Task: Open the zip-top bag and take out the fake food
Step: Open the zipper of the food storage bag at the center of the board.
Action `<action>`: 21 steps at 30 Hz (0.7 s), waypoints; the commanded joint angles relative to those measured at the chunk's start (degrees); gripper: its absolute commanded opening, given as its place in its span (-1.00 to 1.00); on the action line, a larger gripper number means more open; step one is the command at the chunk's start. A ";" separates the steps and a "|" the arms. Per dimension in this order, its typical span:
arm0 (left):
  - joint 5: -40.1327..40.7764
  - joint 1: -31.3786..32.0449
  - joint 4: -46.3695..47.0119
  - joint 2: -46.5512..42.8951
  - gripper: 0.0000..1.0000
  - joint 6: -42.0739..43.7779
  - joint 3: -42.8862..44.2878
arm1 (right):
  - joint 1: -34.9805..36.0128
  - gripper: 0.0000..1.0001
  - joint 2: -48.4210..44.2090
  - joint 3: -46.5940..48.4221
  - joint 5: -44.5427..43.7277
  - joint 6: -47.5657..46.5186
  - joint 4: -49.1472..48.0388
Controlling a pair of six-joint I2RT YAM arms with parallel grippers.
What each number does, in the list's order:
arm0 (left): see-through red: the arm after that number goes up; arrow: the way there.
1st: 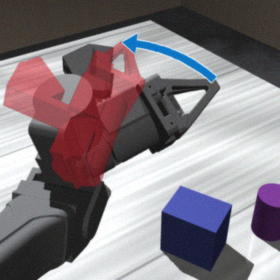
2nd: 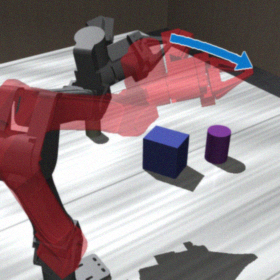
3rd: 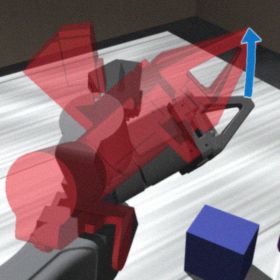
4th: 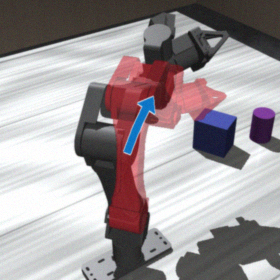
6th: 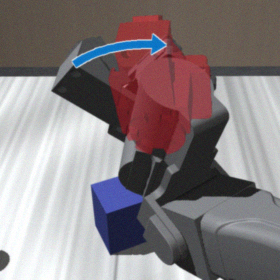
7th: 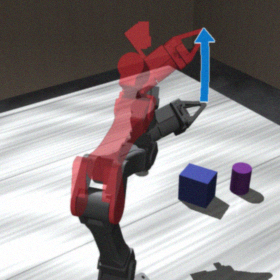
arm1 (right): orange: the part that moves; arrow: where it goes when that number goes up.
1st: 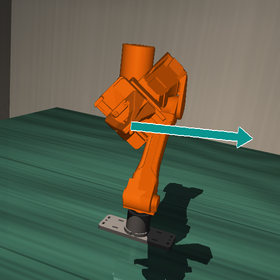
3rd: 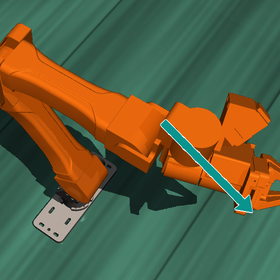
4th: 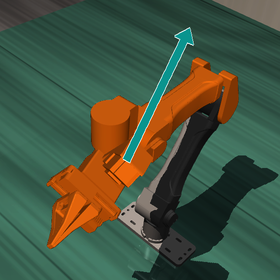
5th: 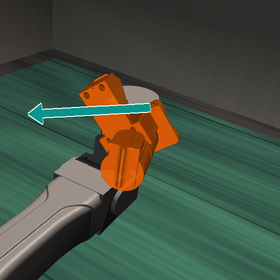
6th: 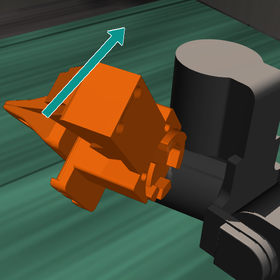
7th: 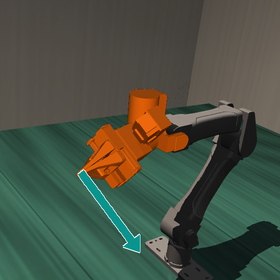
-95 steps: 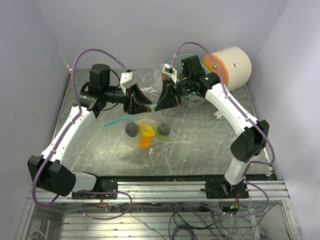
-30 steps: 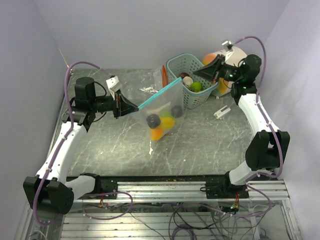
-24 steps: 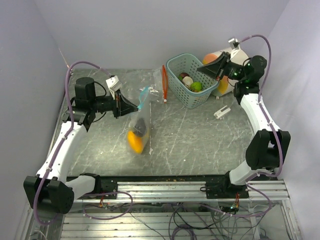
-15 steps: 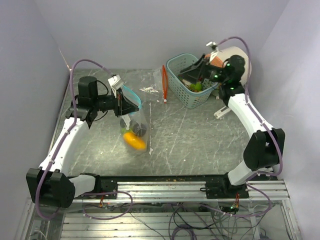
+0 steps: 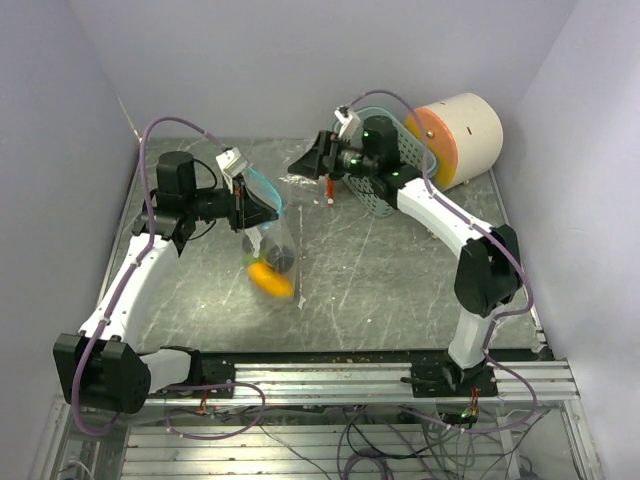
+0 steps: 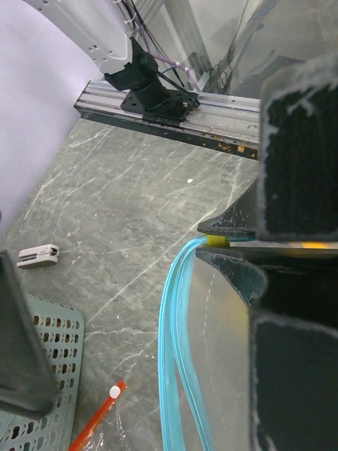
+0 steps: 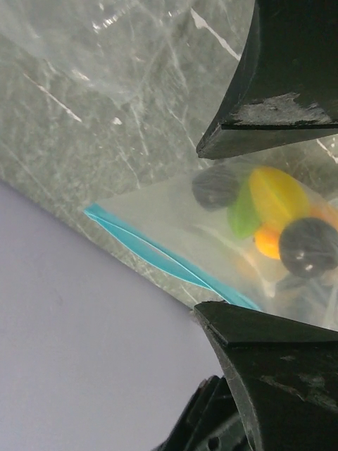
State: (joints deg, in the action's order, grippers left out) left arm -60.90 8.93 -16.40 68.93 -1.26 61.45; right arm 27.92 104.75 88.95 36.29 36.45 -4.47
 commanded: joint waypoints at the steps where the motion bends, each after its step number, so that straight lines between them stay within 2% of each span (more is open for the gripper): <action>1: -1.78 -0.58 4.01 -0.44 -0.86 -0.87 -0.68 | 4.24 0.64 2.40 5.00 -5.72 1.02 8.16; 8: -0.77 -0.58 3.90 -0.42 -0.86 0.05 -1.71 | 9.32 0.64 6.23 9.90 -9.29 -1.46 14.55; 13: -0.08 -0.49 3.65 -0.70 -0.86 0.46 -2.55 | 11.47 0.59 11.98 19.01 -12.68 -8.14 26.06; 17: 0.70 -0.51 2.41 -0.90 -0.86 1.23 -2.05 | 12.02 0.13 13.92 21.68 -15.67 -10.12 30.24; 20: 1.60 -0.50 2.01 -1.07 -0.86 1.38 -2.21 | 11.82 -0.33 13.56 20.74 -15.97 -9.81 29.61; 21: 1.88 -0.54 1.74 -1.19 -0.86 1.55 -2.26 | 11.73 -0.55 13.61 20.85 -15.91 -9.81 29.61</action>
State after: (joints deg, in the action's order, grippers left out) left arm -60.23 8.93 -14.70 68.90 -1.26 59.13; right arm 39.86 118.04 109.14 22.61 28.27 22.39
